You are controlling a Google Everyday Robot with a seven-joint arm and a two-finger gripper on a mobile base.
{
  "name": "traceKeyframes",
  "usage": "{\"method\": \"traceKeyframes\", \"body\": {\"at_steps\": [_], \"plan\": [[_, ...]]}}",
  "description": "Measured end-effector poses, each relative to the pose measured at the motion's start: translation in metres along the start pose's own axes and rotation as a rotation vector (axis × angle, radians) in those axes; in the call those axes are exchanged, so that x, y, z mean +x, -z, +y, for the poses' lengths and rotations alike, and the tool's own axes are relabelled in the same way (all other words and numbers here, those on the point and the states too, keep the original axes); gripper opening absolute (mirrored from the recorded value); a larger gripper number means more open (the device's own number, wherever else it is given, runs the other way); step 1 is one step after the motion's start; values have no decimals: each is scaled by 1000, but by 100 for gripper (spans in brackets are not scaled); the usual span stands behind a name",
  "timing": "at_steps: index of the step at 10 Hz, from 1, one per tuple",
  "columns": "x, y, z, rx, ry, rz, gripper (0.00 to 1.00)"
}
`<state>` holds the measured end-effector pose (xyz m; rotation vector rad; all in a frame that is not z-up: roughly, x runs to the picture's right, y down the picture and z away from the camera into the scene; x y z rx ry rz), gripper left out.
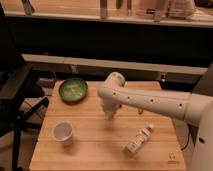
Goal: Place the white sponge in the ceramic bowl
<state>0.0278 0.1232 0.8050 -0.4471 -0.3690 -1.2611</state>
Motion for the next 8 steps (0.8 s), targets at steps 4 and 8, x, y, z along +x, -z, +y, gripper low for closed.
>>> {"method": "traceKeyframes", "body": {"at_steps": [4,8], "plan": [[18,7,-22,10,18,10,1],[30,9,-51,28,51,19,1]]}}
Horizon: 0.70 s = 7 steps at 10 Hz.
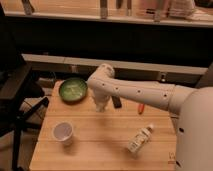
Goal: Place the white sponge in the ceramic bowl
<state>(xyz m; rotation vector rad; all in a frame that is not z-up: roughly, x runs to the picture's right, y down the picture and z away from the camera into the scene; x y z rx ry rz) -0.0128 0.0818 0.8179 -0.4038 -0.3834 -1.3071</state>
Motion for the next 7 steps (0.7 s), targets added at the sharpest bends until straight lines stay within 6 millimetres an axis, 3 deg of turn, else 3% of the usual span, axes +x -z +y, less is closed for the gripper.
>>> {"method": "traceKeyframes", "body": {"at_steps": [7], "plan": [[16,2,-32,14,54,-5,1]]}}
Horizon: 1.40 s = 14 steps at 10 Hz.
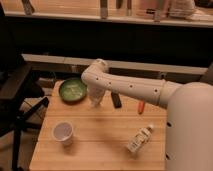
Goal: Place the white sponge in the ceramic bowl
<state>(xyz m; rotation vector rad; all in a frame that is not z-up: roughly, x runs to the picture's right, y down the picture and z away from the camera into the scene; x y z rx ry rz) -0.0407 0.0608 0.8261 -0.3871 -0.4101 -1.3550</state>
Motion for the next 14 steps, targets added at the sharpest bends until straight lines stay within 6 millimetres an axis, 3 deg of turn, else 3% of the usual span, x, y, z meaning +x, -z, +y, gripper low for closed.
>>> {"method": "traceKeyframes", "body": {"at_steps": [1,3,5,8,11,14], "plan": [[2,1,-3,-2,8,-2,1],[6,5,-27,17,38,-7,1],[11,5,-26,17,50,-9,1],[20,5,-40,35,82,-9,1],[26,5,-76,46,124,-6,1],[37,6,-79,47,148,-2,1]]}}
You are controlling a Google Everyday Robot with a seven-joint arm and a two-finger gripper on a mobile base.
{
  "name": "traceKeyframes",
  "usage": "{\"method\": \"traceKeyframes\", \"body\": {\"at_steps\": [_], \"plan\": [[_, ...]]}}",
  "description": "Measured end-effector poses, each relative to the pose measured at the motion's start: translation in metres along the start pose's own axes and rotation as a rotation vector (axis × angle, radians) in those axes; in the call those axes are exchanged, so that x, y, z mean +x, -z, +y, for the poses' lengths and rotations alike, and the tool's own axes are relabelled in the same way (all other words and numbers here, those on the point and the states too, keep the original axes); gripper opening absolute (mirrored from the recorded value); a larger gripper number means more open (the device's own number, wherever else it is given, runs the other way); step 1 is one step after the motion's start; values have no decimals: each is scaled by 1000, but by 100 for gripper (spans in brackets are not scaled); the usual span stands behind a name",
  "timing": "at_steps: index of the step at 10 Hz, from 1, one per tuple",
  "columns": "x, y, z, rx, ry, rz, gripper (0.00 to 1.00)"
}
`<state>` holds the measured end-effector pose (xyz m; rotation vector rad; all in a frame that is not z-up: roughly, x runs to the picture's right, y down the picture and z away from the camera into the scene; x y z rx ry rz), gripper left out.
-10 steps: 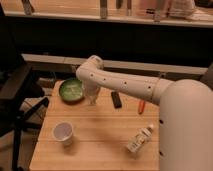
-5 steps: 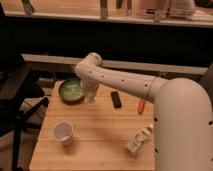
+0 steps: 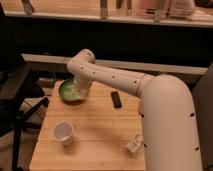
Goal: Place the white sponge in the ceramic bowl
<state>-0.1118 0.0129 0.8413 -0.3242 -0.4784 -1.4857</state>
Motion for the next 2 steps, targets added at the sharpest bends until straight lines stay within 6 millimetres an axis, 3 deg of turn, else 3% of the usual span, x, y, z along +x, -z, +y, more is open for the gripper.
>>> {"method": "traceKeyframes", "body": {"at_steps": [2], "plan": [[8,0,-13,3,17,8,1]]}}
